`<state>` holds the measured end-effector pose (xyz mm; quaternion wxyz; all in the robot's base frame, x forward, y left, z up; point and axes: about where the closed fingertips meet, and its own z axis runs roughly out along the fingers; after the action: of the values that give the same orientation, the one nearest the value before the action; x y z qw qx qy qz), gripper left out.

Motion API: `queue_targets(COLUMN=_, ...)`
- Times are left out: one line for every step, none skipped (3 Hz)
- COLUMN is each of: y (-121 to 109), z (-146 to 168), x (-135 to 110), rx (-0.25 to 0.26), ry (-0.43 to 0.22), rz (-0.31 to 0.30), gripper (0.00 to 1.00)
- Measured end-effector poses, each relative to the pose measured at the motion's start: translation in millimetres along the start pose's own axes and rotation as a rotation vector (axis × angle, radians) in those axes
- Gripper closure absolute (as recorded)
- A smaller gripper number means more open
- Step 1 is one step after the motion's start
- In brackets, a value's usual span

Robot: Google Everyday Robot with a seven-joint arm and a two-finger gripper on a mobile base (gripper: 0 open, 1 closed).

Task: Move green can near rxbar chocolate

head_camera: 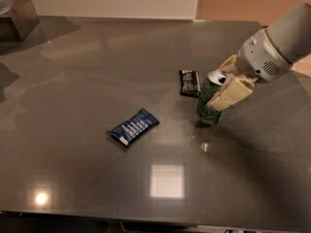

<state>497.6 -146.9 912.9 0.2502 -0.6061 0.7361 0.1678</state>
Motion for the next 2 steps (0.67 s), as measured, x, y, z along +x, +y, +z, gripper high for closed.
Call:
queue_targets(y=-40, z=5, x=3, rx=0.023, ry=0.003, rz=0.048, gripper=1.00)
queue_targets(y=-70, z=11, x=17, rx=0.051, ry=0.022, rz=0.104, gripper=1.00)
